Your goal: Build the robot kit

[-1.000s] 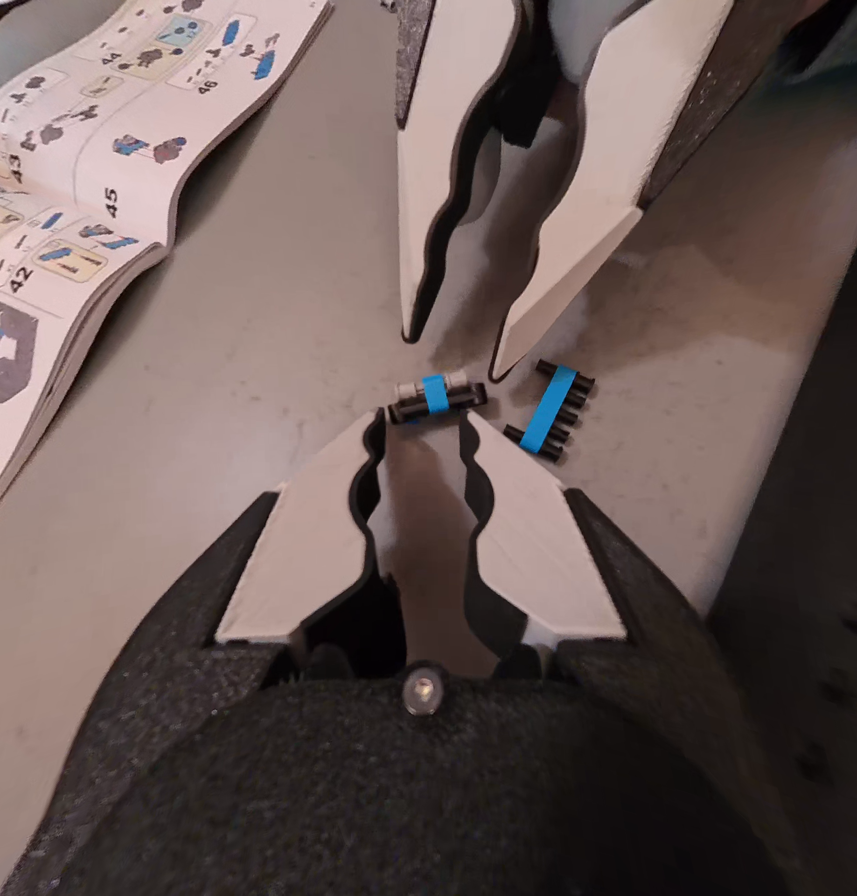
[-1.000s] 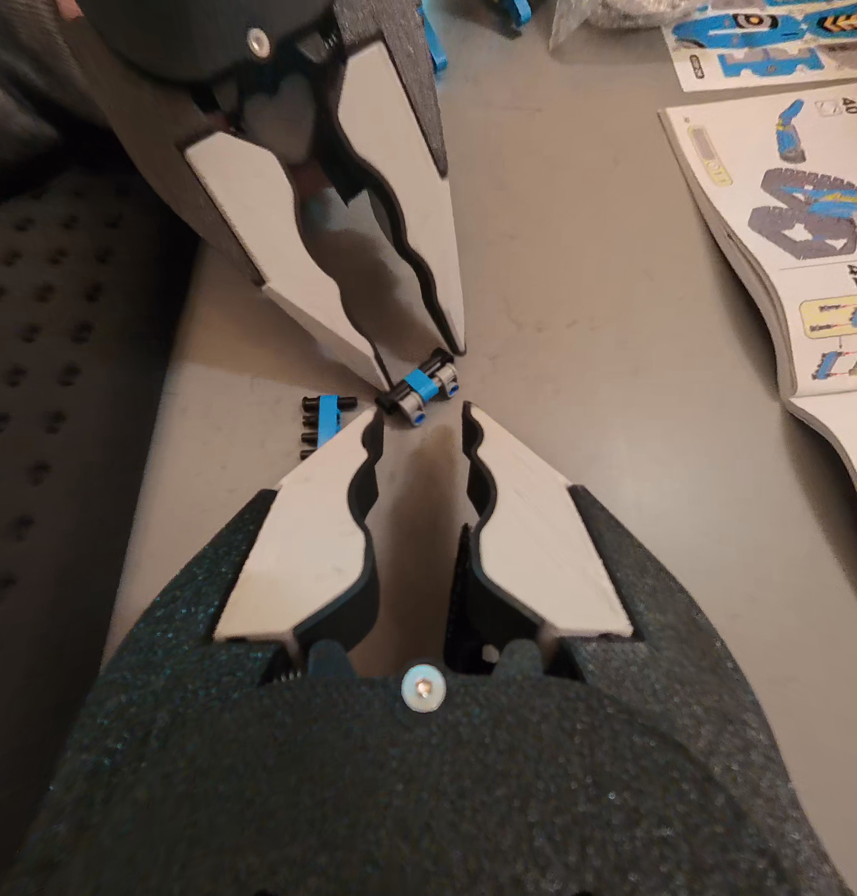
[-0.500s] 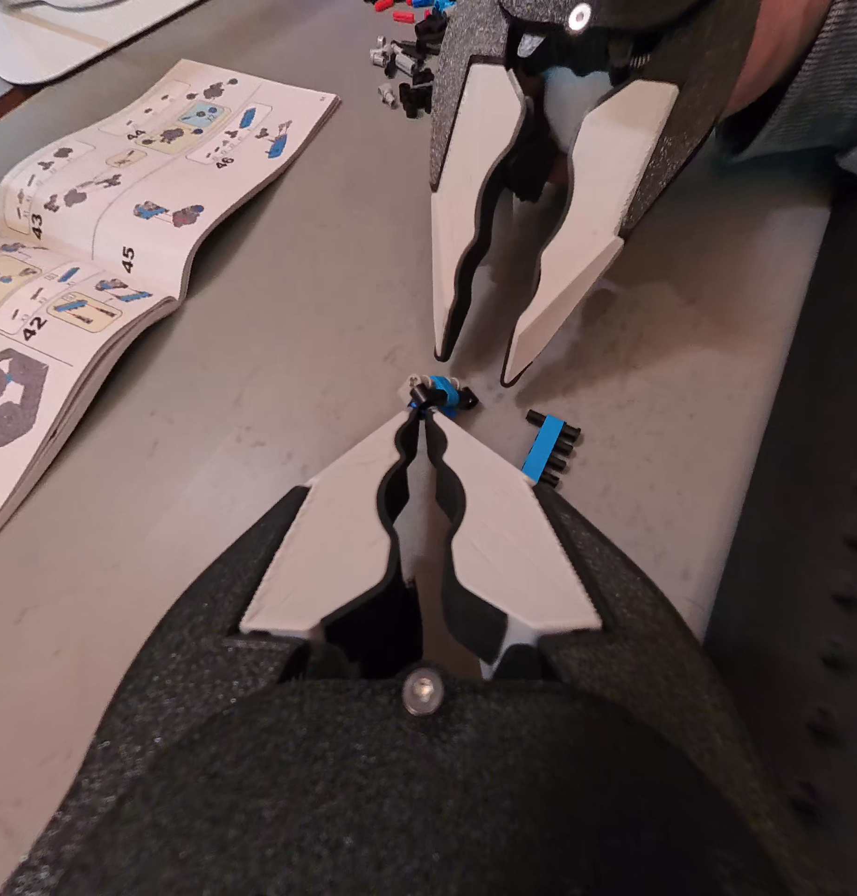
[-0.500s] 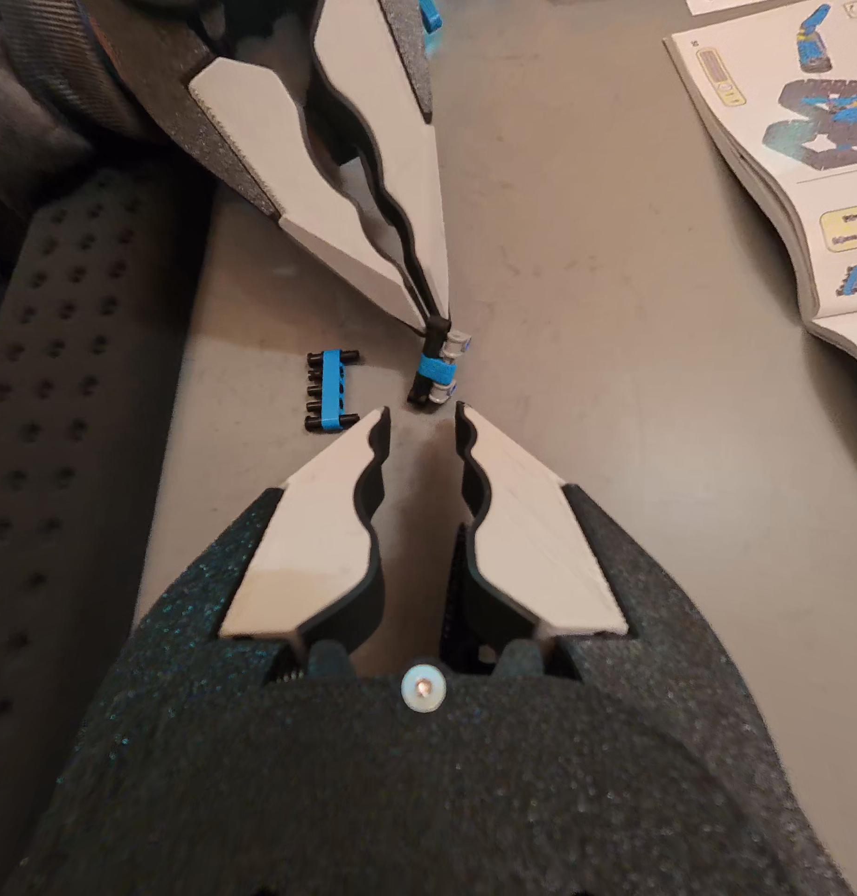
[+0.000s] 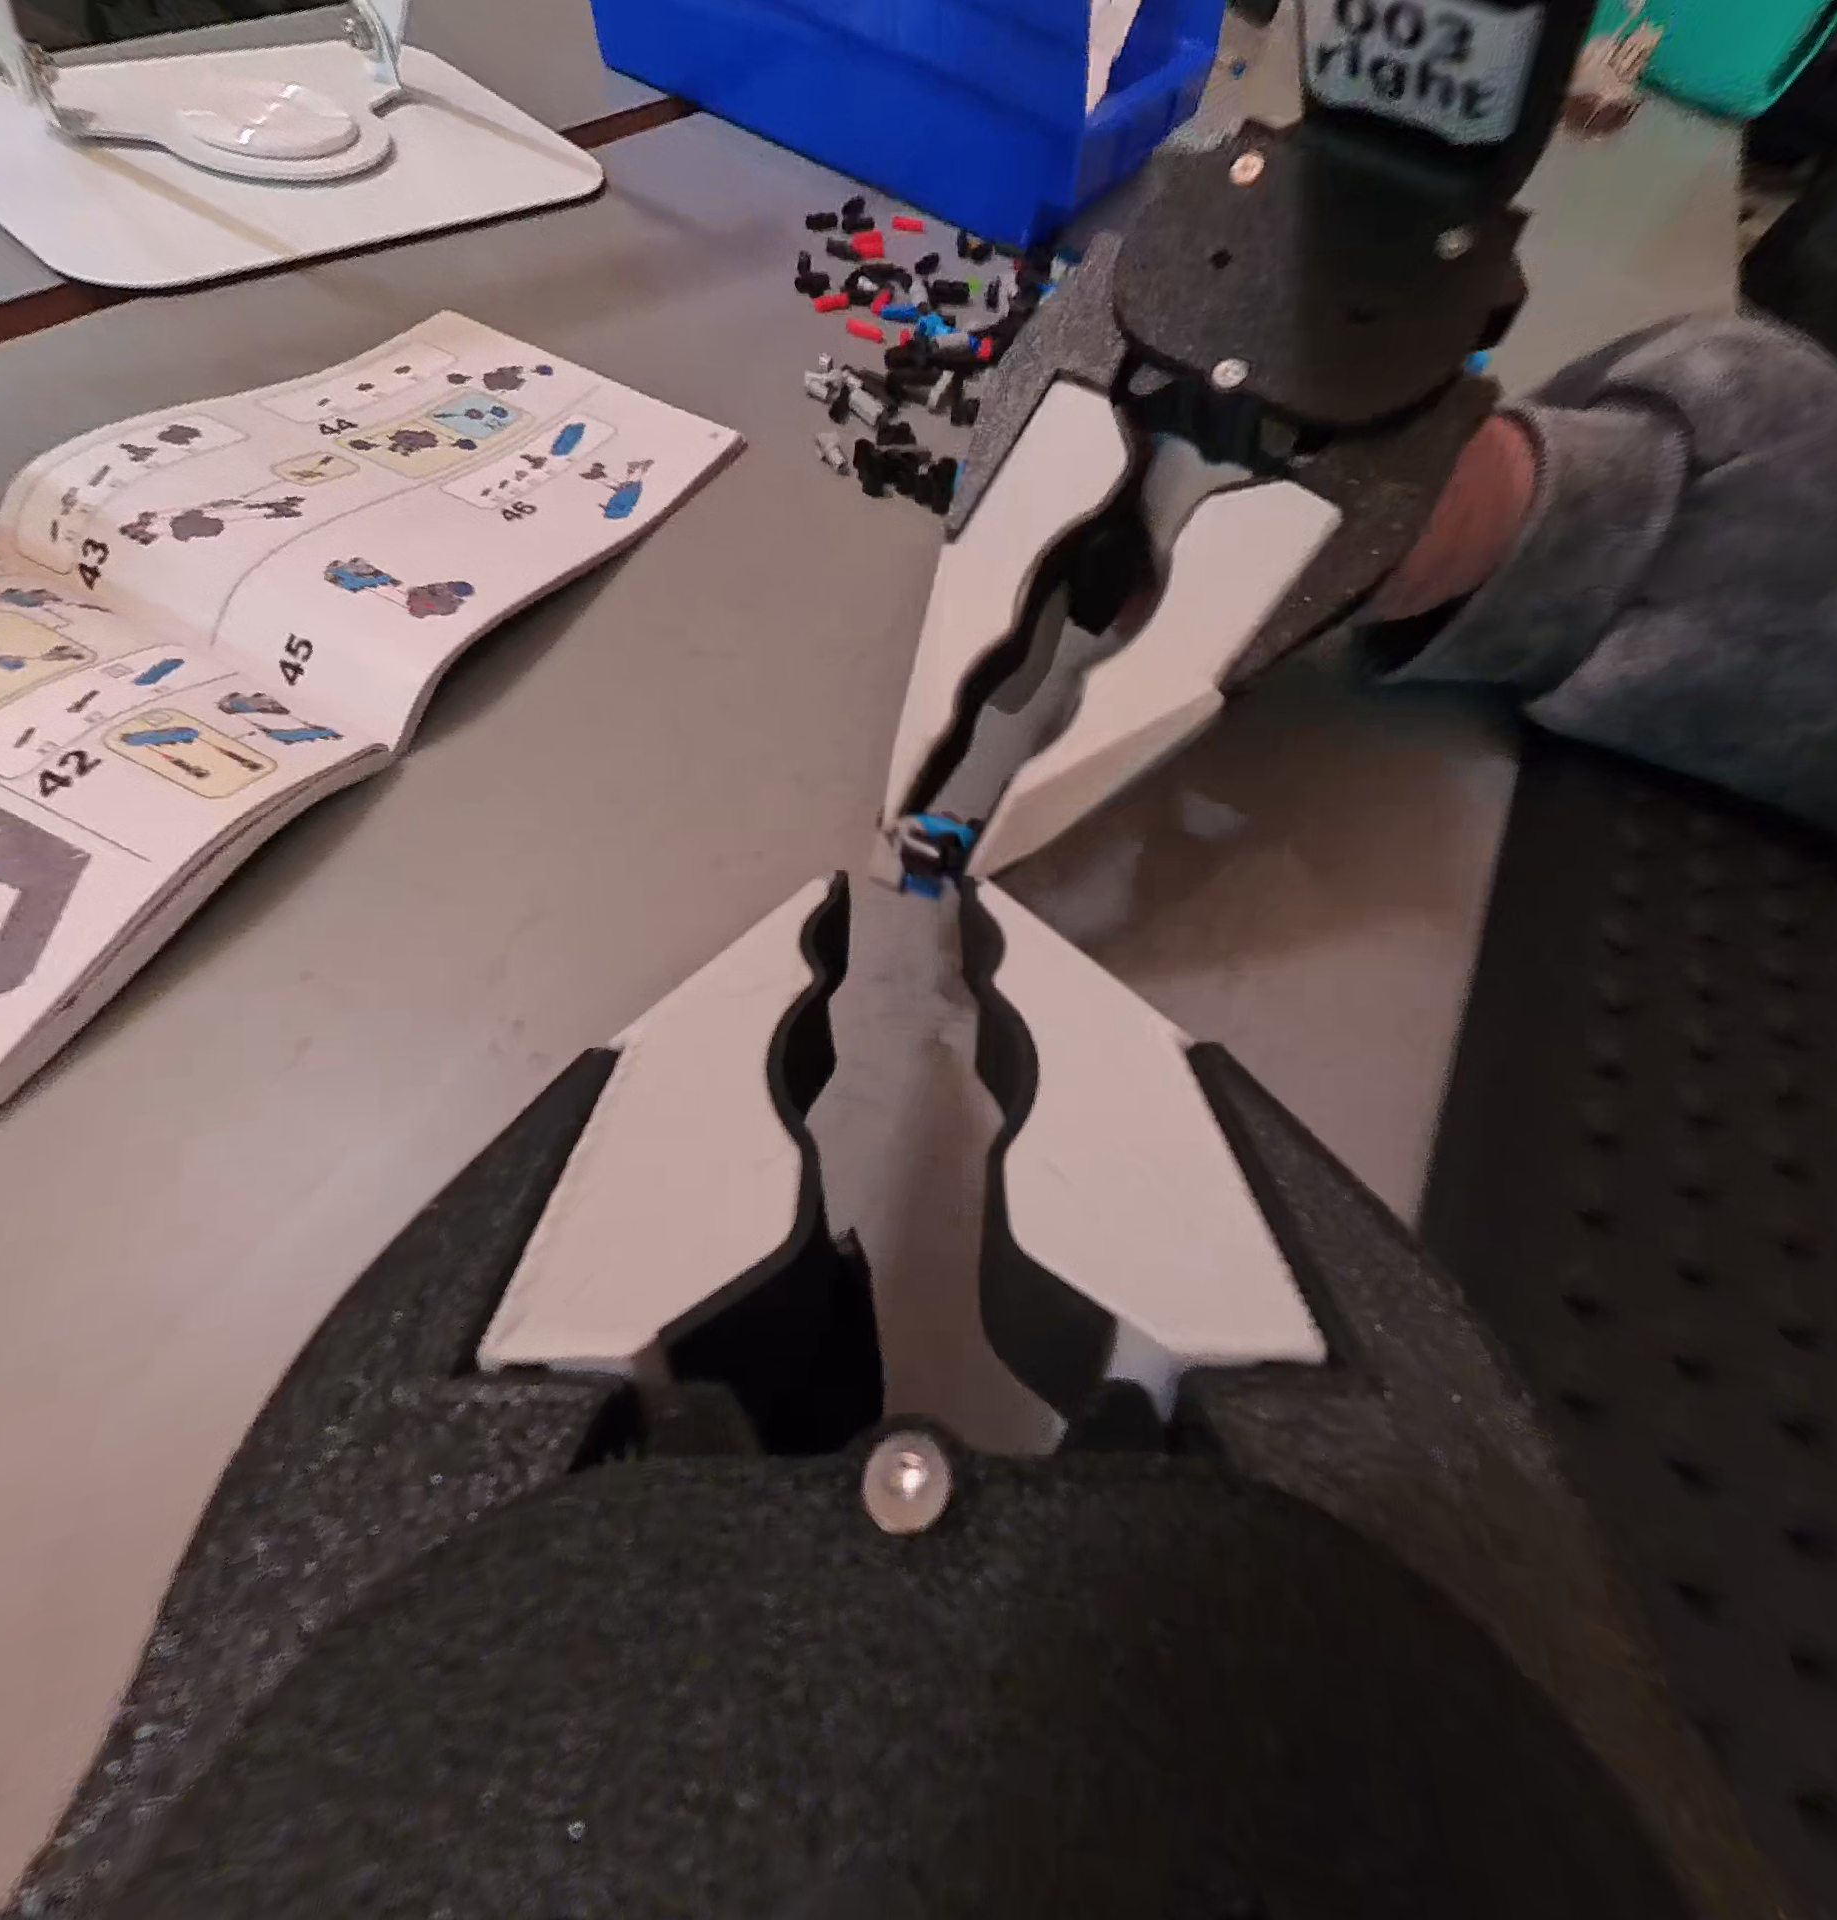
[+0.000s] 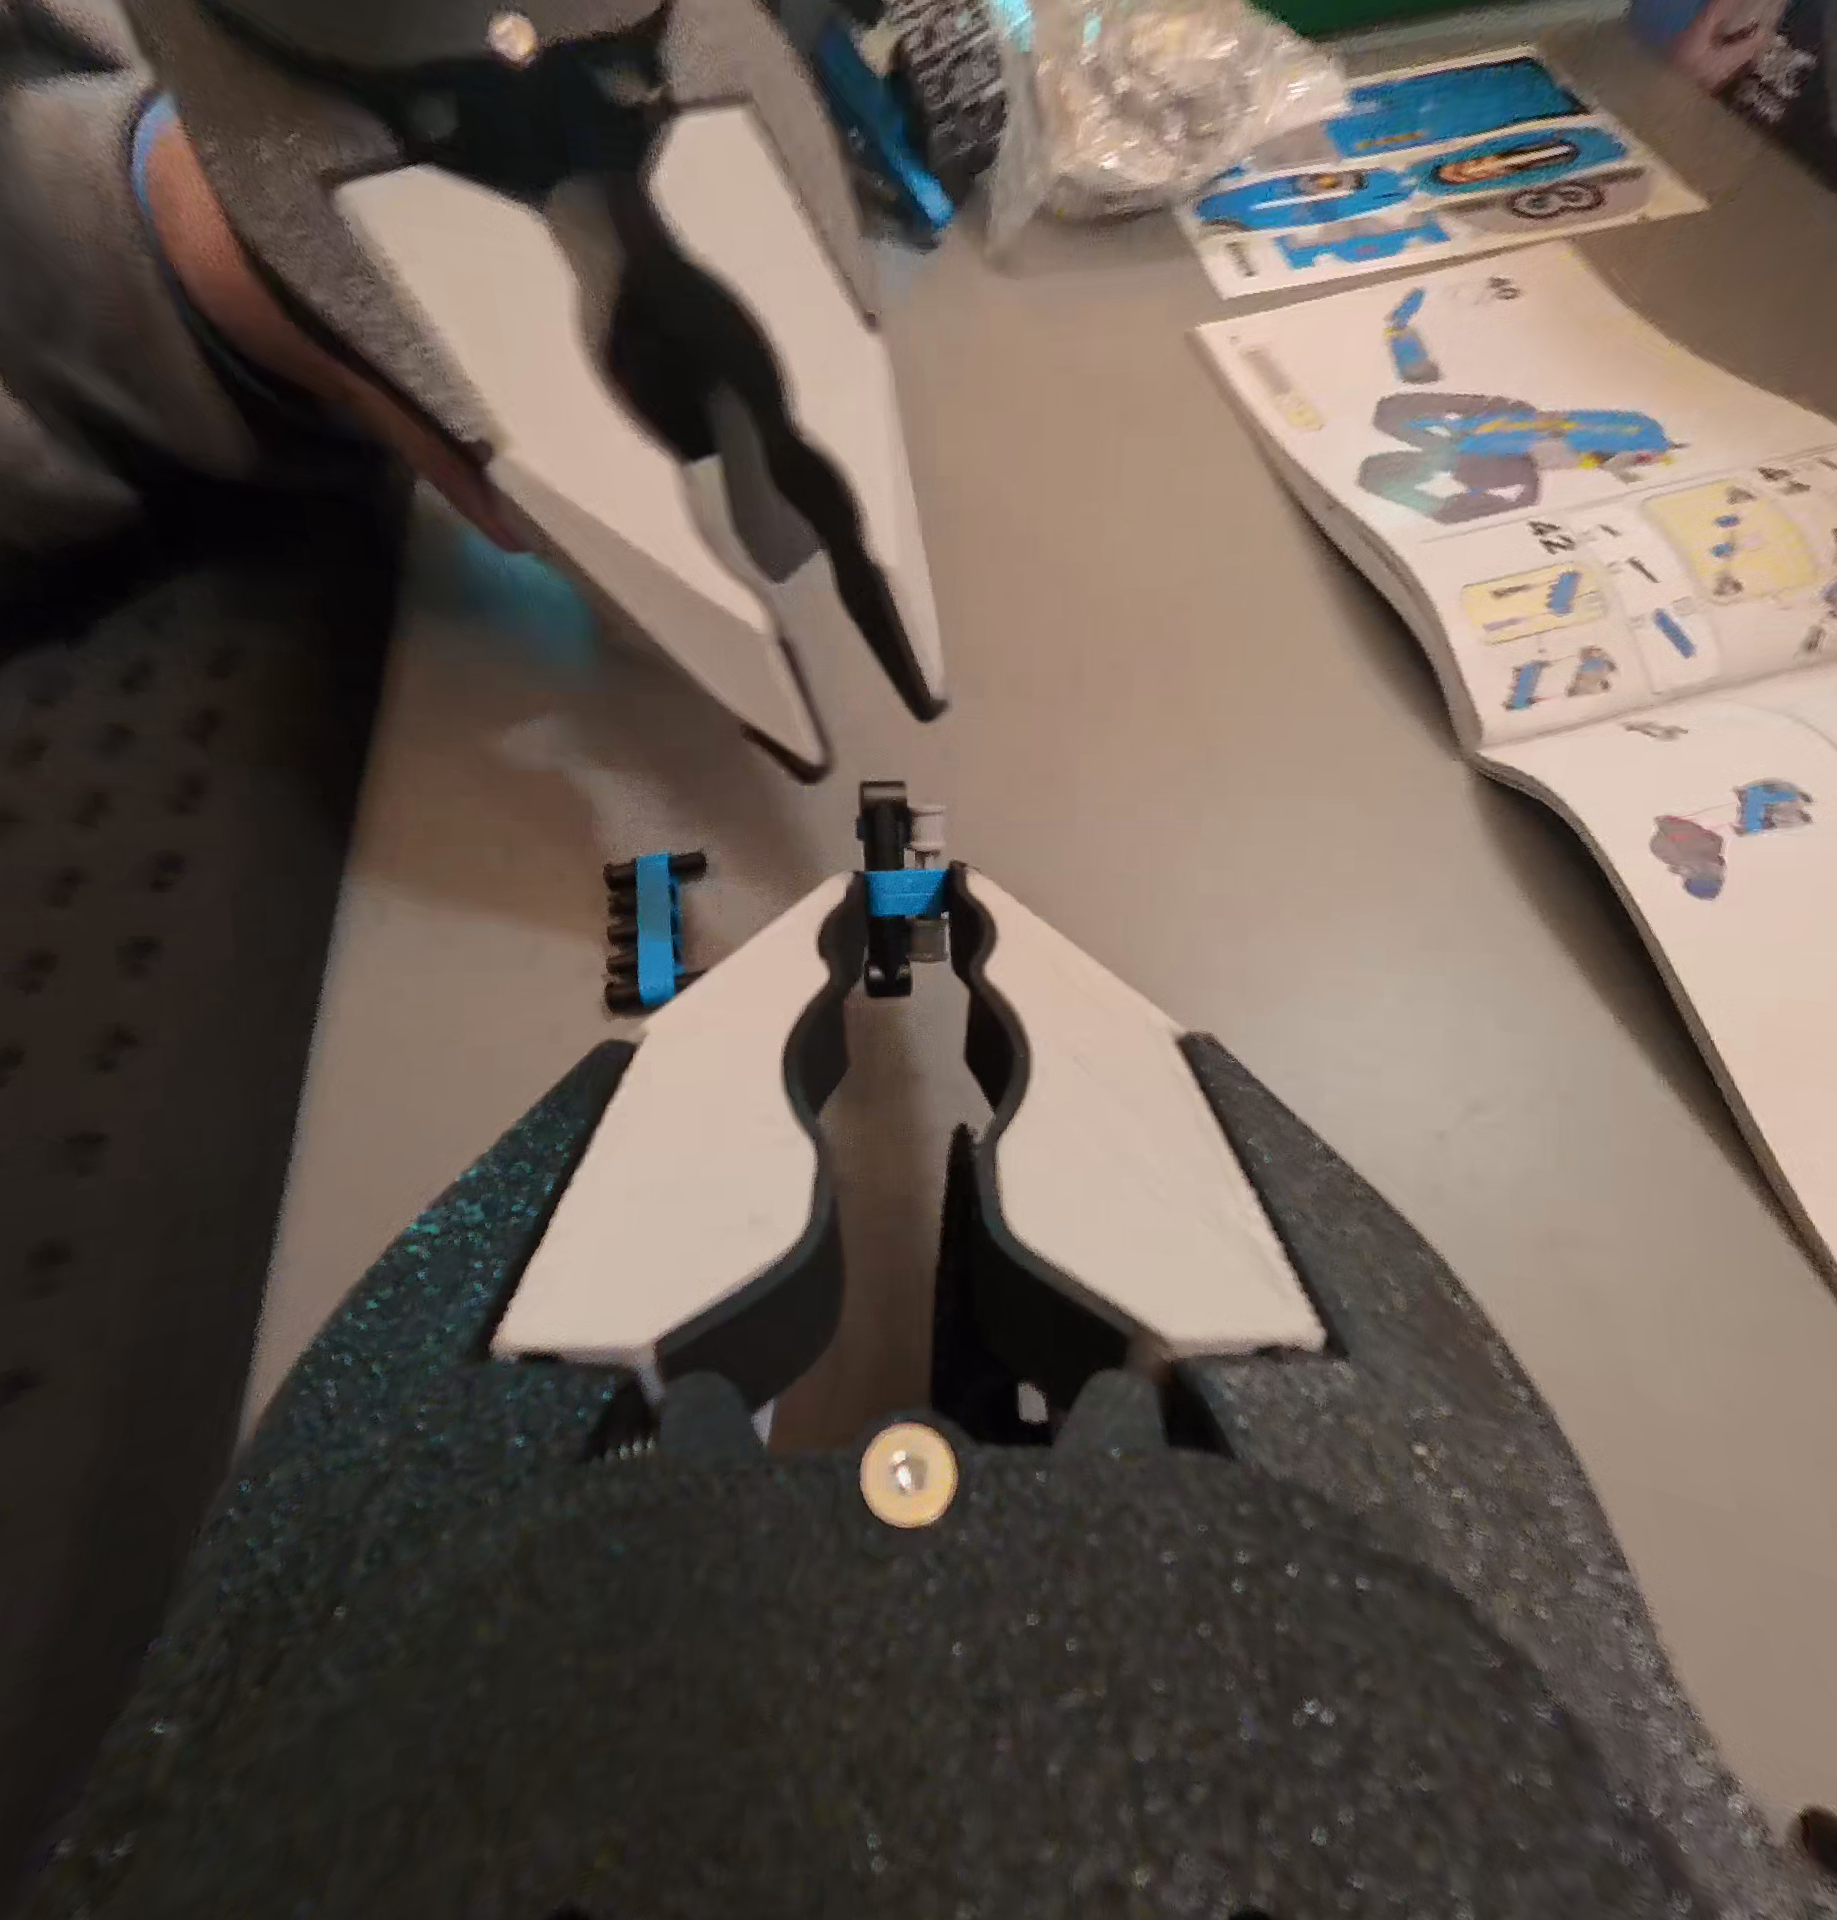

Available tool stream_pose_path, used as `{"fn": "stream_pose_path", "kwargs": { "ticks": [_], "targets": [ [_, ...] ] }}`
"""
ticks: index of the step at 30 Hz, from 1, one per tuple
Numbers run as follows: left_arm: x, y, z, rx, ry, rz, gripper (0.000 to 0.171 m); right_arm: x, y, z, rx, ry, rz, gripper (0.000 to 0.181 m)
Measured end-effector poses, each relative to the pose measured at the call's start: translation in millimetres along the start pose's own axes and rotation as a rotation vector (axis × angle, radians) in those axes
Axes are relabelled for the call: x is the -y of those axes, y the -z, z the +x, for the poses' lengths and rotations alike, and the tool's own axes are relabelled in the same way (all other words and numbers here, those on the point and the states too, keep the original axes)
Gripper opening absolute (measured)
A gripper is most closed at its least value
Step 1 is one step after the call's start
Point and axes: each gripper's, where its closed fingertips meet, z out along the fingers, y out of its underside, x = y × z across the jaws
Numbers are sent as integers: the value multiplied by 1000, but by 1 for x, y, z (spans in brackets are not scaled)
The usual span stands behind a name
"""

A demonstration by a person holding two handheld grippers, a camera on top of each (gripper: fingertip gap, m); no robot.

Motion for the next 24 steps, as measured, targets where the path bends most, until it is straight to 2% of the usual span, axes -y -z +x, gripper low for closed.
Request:
{"fn": "stream_pose_path", "kwargs": {
  "ticks": [2, 3, 7, 10, 13, 17, 18, 21, 24],
  "targets": [
    [-1, 1, 6, -66, 46, 11, 24, 10, 5, 6, 11, -116, 66, 15],
    [-1, -2, 9, -103, 75, 14, 25, 23, 10, 6, 43, -174, 144, 15],
    [27, -3, 23, -272, 217, 148, 28, 74, 32, -5, 307, -416, 471, 15],
    [51, 12, 22, -370, 320, 296, 20, 79, 37, -6, 381, -480, 528, 14],
    [53, 19, 22, -443, 394, 327, 15, 76, 38, -12, 385, -439, 536, 15],
    [41, 17, 21, -368, 298, 255, 15, 68, 32, -14, 355, -387, 481, 15],
    [33, 15, 20, -330, 249, 200, 15, 62, 29, -15, 354, -372, 434, 15],
    [-5, 10, 12, -202, 73, -35, 15, 22, 15, -15, 277, -266, 172, 22],
    [-37, 12, 10, -146, -71, -245, 15, -2, 10, -21, 217, -72, 31, 25]
  ]
}}
